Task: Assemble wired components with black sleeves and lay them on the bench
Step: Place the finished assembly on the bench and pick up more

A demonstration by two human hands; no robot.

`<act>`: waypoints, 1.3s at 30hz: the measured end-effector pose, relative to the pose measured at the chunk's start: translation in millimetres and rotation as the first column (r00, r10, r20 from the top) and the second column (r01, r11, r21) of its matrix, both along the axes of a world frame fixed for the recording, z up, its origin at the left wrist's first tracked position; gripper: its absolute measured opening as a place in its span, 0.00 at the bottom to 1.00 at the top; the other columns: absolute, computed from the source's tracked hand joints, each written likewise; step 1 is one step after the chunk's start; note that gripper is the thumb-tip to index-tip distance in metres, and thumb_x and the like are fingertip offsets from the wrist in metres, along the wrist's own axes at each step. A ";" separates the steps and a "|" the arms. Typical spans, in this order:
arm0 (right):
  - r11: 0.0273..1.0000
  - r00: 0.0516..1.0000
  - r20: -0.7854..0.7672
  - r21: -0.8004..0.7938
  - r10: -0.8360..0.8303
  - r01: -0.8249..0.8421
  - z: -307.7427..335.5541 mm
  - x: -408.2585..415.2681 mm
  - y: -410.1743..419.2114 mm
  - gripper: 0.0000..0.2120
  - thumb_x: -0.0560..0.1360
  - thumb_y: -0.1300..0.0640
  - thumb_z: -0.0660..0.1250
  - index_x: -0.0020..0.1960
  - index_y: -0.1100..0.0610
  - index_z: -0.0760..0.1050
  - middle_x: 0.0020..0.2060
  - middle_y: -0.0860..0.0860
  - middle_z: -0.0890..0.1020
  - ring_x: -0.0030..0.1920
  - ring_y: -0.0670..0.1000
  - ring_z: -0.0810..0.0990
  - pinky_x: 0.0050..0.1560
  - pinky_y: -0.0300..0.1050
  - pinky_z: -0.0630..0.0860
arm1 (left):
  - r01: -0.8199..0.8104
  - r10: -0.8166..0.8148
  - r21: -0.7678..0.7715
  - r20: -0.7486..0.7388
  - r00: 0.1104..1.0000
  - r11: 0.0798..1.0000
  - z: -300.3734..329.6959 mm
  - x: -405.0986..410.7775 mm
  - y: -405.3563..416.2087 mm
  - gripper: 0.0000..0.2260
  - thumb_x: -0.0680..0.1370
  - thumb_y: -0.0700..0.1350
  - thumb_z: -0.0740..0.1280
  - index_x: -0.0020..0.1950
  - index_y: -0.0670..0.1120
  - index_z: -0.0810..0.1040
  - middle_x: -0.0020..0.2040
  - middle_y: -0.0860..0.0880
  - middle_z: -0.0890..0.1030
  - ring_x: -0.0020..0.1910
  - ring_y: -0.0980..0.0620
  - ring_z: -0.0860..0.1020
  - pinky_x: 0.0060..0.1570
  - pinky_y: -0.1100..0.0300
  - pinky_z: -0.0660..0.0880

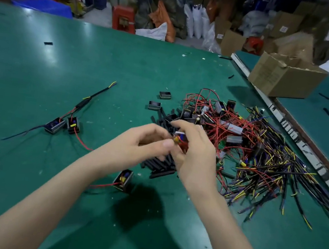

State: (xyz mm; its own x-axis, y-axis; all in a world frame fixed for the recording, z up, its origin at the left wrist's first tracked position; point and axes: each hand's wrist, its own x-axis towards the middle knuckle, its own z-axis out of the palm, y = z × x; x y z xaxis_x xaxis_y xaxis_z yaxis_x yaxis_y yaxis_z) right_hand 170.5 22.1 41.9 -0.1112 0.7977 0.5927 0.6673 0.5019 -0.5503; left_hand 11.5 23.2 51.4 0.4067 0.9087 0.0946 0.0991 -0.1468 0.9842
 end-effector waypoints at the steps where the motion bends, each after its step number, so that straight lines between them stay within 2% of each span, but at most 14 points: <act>1: 1.000 0.999 -0.041 -0.005 0.011 -0.012 -3.7 -4.7 -1.0 0.18 0.69 0.67 0.67 0.59 0.60 0.77 0.51 0.55 0.80 0.50 0.54 0.78 0.53 0.43 0.72 | -0.052 0.053 0.028 -0.004 0.999 0.998 0.5 6.6 -1.2 0.18 0.68 0.62 0.69 0.48 0.50 0.77 0.38 0.55 0.83 0.37 0.56 0.80 0.39 0.66 0.76; 4: 0.998 0.993 -0.115 -0.051 0.022 -0.028 -11.7 -9.0 2.2 0.23 0.68 0.70 0.68 0.62 0.59 0.75 0.52 0.50 0.80 0.50 0.51 0.78 0.55 0.35 0.70 | -0.231 0.233 0.066 -0.033 0.972 0.971 -2.2 16.6 2.5 0.16 0.71 0.65 0.67 0.42 0.52 0.78 0.31 0.54 0.79 0.29 0.55 0.76 0.33 0.63 0.72; 7: 0.985 0.970 -0.238 -0.152 0.047 -0.085 -19.9 -6.1 5.9 0.25 0.72 0.62 0.70 0.66 0.49 0.71 0.49 0.39 0.77 0.43 0.41 0.75 0.52 0.33 0.71 | -0.280 0.281 0.031 -0.022 0.959 0.959 -7.0 16.6 7.9 0.13 0.77 0.60 0.61 0.42 0.53 0.79 0.29 0.55 0.75 0.26 0.57 0.70 0.30 0.67 0.69; 10: 0.971 0.868 -0.492 -0.169 0.064 -0.167 -27.8 -4.0 9.2 0.16 0.73 0.52 0.68 0.58 0.40 0.72 0.49 0.39 0.81 0.49 0.39 0.79 0.54 0.36 0.73 | -0.255 0.254 -0.024 -0.035 0.967 0.967 -12.7 14.9 10.2 0.17 0.80 0.57 0.56 0.48 0.44 0.75 0.30 0.54 0.75 0.24 0.58 0.67 0.26 0.70 0.64; 14: 0.964 0.808 -0.584 -0.159 0.081 -0.212 -34.7 -4.6 17.4 0.07 0.73 0.48 0.70 0.50 0.38 0.77 0.41 0.39 0.82 0.42 0.40 0.79 0.46 0.34 0.72 | -0.101 0.088 -0.082 -0.149 0.985 0.992 -7.4 3.0 14.6 0.24 0.70 0.69 0.54 0.45 0.52 0.78 0.36 0.52 0.80 0.31 0.57 0.74 0.29 0.69 0.67; 17: 0.936 0.785 -0.610 -0.208 0.102 -0.283 -43.0 -1.9 26.1 0.09 0.70 0.48 0.70 0.50 0.45 0.77 0.37 0.38 0.81 0.38 0.38 0.76 0.42 0.31 0.72 | -0.339 0.331 -0.023 -0.169 0.928 0.940 -1.5 -16.3 41.7 0.28 0.68 0.71 0.51 0.40 0.52 0.82 0.34 0.52 0.83 0.34 0.58 0.78 0.36 0.65 0.67; 19: 0.913 0.779 -0.622 -0.265 0.083 -0.309 -51.0 4.4 32.5 0.11 0.68 0.48 0.71 0.50 0.47 0.77 0.36 0.37 0.81 0.36 0.37 0.75 0.40 0.31 0.72 | -0.518 0.510 0.021 -0.206 0.835 0.855 -2.7 -28.8 70.1 0.20 0.76 0.62 0.55 0.39 0.51 0.80 0.33 0.53 0.82 0.36 0.55 0.79 0.39 0.60 0.68; 21: 0.903 0.781 -0.622 -0.309 0.046 -0.300 -59.0 11.2 37.9 0.12 0.67 0.48 0.71 0.49 0.47 0.77 0.35 0.37 0.80 0.35 0.37 0.75 0.39 0.30 0.71 | -0.567 0.569 0.119 -0.349 0.745 0.815 -11.7 -34.8 98.6 0.10 0.78 0.52 0.61 0.39 0.51 0.77 0.35 0.55 0.81 0.41 0.50 0.79 0.41 0.59 0.70; 24: 0.927 0.778 -0.628 -0.302 -0.018 -0.222 -66.5 16.5 46.2 0.09 0.68 0.49 0.71 0.48 0.46 0.76 0.30 0.35 0.77 0.32 0.36 0.71 0.36 0.28 0.68 | -0.429 0.498 0.262 -0.563 0.660 0.865 -24.4 -22.9 130.3 0.03 0.76 0.47 0.64 0.44 0.52 0.77 0.41 0.54 0.79 0.44 0.51 0.76 0.42 0.63 0.67; 26: 0.947 0.755 -0.651 -0.287 -0.081 -0.146 -68.9 17.2 50.8 0.09 0.68 0.48 0.70 0.47 0.45 0.76 0.29 0.36 0.76 0.31 0.38 0.71 0.36 0.29 0.67 | -0.284 0.432 0.327 -0.628 0.648 0.901 -29.0 -5.3 148.3 0.06 0.76 0.47 0.64 0.50 0.50 0.79 0.45 0.52 0.80 0.48 0.50 0.77 0.45 0.63 0.68; 28: 0.961 0.769 -0.629 -0.265 -0.113 -0.075 -71.1 17.2 52.8 0.08 0.69 0.46 0.69 0.48 0.44 0.77 0.33 0.38 0.78 0.35 0.40 0.73 0.39 0.32 0.69 | -0.172 0.388 0.364 -0.687 0.614 0.916 -32.5 14.6 164.9 0.09 0.76 0.49 0.65 0.52 0.49 0.80 0.51 0.46 0.81 0.55 0.46 0.76 0.54 0.58 0.72; 31: 0.992 0.882 -0.462 -0.113 -0.096 0.048 -73.5 18.3 51.0 0.08 0.75 0.52 0.69 0.52 0.53 0.80 0.40 0.44 0.77 0.40 0.39 0.74 0.43 0.30 0.69 | -0.132 0.374 0.357 -0.786 0.492 0.925 -41.6 42.0 180.9 0.16 0.75 0.59 0.64 0.54 0.51 0.80 0.57 0.42 0.76 0.60 0.42 0.73 0.60 0.50 0.72; 34: 0.994 0.905 -0.412 -0.064 -0.107 0.089 -73.3 19.3 49.8 0.10 0.74 0.57 0.70 0.54 0.60 0.81 0.39 0.43 0.75 0.39 0.36 0.73 0.41 0.28 0.67 | -0.118 0.371 0.353 -0.851 0.371 0.928 -54.9 61.7 186.9 0.19 0.74 0.62 0.65 0.57 0.51 0.80 0.59 0.43 0.74 0.62 0.42 0.71 0.59 0.49 0.70; 39: 0.990 0.886 -0.443 -0.080 -0.138 0.114 -70.9 20.8 49.1 0.10 0.74 0.58 0.70 0.55 0.58 0.80 0.40 0.45 0.77 0.40 0.37 0.74 0.43 0.28 0.67 | -0.115 0.404 0.410 -0.742 0.536 0.905 -64.7 62.0 182.0 0.09 0.75 0.54 0.68 0.49 0.51 0.82 0.52 0.47 0.80 0.55 0.45 0.76 0.52 0.52 0.73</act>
